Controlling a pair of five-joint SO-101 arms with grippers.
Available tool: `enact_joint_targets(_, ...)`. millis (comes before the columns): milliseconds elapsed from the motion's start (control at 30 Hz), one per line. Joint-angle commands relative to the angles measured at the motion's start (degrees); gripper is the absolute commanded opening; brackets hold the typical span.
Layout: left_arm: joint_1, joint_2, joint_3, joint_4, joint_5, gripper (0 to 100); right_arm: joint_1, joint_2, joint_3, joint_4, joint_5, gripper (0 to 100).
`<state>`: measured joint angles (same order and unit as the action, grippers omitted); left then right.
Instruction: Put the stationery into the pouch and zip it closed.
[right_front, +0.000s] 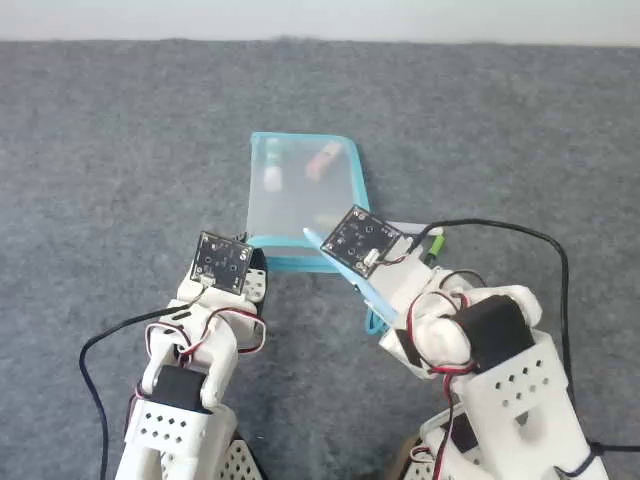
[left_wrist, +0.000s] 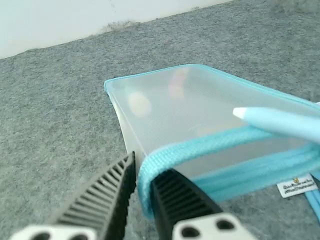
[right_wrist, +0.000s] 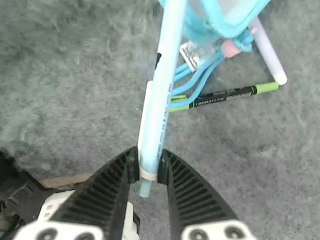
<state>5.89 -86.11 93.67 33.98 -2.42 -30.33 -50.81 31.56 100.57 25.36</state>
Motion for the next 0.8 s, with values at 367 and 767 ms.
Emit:
enact_joint_targets(367,-0.26,-0.09,-0.84,-1.58,-0.09,1,-1.54,-15.96,2.37,2.59,7.12,0.7)
enact_joint_targets(767,-2.64,0.26,-1.63,-3.08,1.93,1,-5.23,-14.11,7.74,2.24,7.74,0.7)
